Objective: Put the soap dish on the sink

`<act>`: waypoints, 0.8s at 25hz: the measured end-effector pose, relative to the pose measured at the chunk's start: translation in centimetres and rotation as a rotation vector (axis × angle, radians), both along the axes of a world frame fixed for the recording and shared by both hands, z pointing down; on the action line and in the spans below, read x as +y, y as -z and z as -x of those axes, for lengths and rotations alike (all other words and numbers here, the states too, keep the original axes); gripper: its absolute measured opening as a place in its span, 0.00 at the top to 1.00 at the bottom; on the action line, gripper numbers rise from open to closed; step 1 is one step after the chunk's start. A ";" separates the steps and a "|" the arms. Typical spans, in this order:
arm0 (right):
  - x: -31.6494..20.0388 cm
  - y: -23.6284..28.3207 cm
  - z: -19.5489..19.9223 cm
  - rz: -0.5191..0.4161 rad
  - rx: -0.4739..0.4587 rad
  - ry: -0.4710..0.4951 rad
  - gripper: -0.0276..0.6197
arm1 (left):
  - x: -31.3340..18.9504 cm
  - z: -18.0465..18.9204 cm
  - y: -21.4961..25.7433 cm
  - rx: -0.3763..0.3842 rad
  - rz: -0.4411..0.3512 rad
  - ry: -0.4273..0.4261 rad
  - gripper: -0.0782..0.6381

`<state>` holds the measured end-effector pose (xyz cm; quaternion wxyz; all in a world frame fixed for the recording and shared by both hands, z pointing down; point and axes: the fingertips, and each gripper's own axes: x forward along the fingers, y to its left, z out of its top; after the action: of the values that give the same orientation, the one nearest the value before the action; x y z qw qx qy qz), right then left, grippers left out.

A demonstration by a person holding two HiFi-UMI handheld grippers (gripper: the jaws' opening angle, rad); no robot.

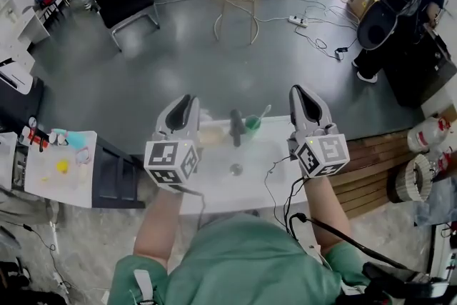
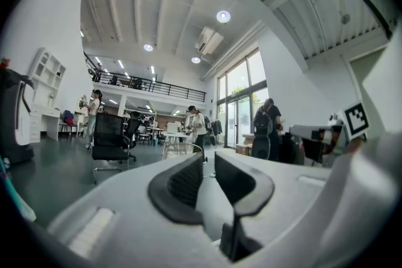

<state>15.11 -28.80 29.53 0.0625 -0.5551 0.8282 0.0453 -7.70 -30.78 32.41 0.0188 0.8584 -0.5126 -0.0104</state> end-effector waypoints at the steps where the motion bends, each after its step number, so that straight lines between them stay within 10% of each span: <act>1: -0.1 0.0 0.0 0.000 0.001 0.001 0.96 | -0.1 0.0 0.0 0.000 0.001 0.000 0.81; 20: -0.6 -0.5 -0.7 0.013 0.001 0.002 0.96 | -0.7 -0.2 -0.8 -0.004 0.020 0.005 0.82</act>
<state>15.81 -29.36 30.01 0.0584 -0.5546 0.8291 0.0402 -7.53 -31.46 33.25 0.0262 0.8569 -0.5148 -0.0036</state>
